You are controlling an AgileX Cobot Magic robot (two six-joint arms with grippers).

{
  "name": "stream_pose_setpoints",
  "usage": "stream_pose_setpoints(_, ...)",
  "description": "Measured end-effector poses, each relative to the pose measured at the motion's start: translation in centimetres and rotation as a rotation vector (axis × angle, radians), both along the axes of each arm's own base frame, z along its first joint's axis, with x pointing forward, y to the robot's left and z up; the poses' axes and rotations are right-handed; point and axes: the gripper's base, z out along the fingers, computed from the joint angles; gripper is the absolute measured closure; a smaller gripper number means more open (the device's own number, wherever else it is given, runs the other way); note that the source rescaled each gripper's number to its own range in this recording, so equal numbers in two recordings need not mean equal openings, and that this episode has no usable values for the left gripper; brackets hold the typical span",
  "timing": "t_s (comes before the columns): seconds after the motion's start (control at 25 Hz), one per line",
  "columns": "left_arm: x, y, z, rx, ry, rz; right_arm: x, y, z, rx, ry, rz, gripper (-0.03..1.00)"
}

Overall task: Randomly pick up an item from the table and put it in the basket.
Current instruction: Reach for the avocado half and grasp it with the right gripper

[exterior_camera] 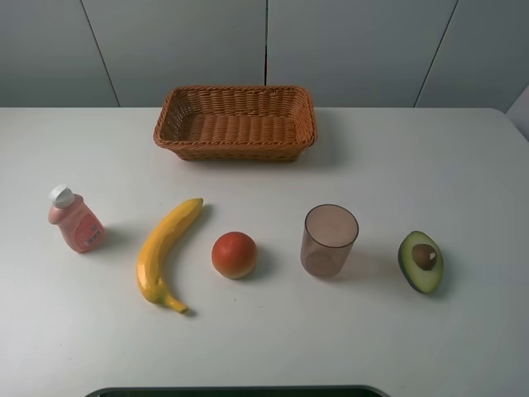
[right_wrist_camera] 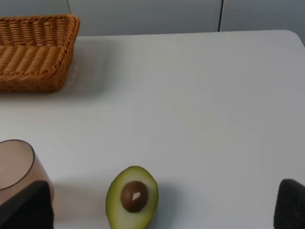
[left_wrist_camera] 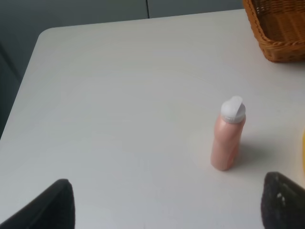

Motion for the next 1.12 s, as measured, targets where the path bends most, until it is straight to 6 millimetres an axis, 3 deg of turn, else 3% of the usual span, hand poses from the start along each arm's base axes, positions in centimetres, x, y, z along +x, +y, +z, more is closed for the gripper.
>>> stream_pose_setpoints(1.12,0.00,0.00,0.00,0.000,0.000,0.000,0.00,0.00,0.00,0.000,0.000,0.000,-0.03)
